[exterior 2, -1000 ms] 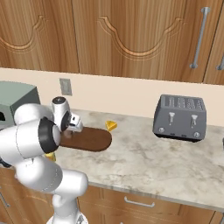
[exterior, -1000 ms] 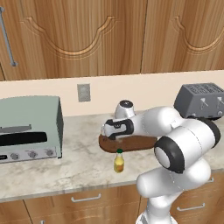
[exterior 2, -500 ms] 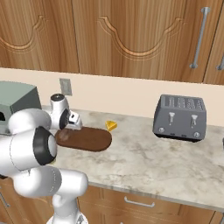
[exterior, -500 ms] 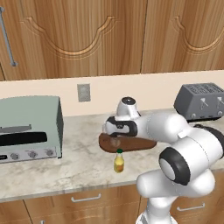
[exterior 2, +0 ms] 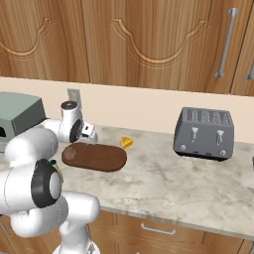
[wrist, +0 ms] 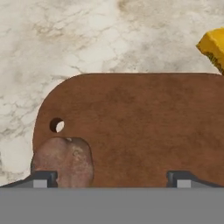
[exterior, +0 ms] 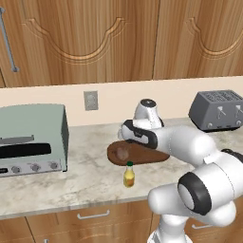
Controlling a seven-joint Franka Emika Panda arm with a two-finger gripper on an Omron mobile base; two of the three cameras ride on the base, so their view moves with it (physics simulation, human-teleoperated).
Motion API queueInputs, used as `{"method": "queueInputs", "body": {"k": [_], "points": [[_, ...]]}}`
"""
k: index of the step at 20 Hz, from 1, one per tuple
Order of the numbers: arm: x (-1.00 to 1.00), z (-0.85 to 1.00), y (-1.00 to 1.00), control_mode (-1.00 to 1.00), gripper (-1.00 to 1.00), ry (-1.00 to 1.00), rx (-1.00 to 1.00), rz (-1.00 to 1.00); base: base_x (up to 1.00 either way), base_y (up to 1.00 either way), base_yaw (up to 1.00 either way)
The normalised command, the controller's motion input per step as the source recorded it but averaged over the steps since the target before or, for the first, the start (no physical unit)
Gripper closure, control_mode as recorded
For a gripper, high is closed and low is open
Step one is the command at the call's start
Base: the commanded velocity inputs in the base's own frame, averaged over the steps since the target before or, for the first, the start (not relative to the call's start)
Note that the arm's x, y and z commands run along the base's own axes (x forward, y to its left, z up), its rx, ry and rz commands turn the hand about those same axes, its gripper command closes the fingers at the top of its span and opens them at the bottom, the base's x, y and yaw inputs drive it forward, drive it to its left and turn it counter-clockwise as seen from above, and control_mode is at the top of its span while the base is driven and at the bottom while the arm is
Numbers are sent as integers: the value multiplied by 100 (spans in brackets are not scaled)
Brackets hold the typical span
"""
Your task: Retrieve the reheated potato from the microwave, then place the potato, cheese, and condiment on the cutting board.
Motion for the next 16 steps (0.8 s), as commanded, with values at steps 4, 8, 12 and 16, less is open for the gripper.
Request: {"method": "queueInputs", "body": {"k": [4, 8, 12, 16], "points": [[-16, 15, -42, -100, -100, 0, 0, -3, 0, 0, 0], [-7, 16, -48, -100, -100, 0, 0, -4, 0, 0, 0], [-4, 12, -50, -100, -100, 0, 0, -4, 0, 0, 0], [-2, 6, -52, -100, -100, -2, 0, -4, 0, 0, 0]]}}
